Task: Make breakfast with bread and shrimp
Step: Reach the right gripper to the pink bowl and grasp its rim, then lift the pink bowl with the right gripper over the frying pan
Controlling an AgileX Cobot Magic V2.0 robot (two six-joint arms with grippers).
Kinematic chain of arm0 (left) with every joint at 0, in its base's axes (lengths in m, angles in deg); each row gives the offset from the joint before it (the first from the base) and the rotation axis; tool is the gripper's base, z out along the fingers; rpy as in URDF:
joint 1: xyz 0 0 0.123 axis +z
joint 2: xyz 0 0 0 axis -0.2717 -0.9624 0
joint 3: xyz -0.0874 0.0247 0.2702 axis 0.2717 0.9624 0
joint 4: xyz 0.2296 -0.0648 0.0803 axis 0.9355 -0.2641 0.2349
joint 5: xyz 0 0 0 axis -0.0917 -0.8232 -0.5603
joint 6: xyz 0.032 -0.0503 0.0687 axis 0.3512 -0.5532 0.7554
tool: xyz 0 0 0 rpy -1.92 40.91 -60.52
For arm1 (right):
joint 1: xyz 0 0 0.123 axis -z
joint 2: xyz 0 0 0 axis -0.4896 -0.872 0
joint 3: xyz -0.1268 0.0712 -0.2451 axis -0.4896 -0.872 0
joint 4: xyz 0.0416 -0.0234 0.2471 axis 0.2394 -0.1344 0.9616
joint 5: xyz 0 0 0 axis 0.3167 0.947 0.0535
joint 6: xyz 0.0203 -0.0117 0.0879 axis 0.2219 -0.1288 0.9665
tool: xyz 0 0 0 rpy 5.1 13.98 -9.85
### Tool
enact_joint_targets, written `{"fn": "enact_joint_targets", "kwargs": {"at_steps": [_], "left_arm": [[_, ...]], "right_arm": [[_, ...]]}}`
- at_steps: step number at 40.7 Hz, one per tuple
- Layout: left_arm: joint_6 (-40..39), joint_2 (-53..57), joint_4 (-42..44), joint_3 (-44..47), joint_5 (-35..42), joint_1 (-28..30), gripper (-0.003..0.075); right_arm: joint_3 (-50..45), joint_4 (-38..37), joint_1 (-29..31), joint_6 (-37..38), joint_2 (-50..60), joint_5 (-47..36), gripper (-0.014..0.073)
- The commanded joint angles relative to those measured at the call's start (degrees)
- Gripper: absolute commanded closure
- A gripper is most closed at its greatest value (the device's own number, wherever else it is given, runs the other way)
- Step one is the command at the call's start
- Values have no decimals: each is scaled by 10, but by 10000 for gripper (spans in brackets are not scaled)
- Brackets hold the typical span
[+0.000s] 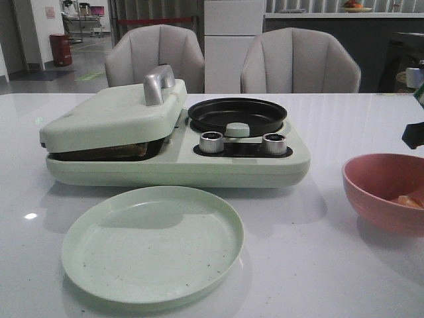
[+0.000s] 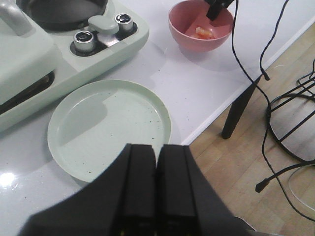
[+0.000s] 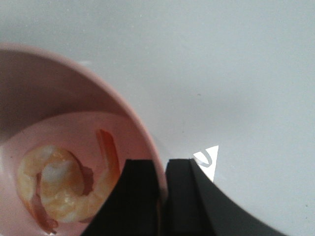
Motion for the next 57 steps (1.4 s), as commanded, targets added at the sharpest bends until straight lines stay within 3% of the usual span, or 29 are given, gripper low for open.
{"fn": "enact_joint_targets", "kwargs": {"at_steps": [1, 12, 26, 35, 41, 57], "left_arm": [[-4, 0, -1, -16, 46, -4, 619], [-4, 0, -1, -16, 46, -4, 619], [-4, 0, -1, -16, 46, -4, 619], [-4, 0, -1, -16, 46, -4, 619], [-4, 0, -1, -16, 46, -4, 619], [-4, 0, -1, -16, 47, -4, 619]], "right_arm": [[15, 9, 4, -2, 23, -17, 552], [38, 34, 4, -2, 39, 69, 552], [70, 27, 0, -1, 202, 81, 546], [129, 9, -17, 23, 236, 129, 546], [172, -60, -57, 63, 220, 120, 545], [342, -378, -226, 249, 40, 124, 545]]}}
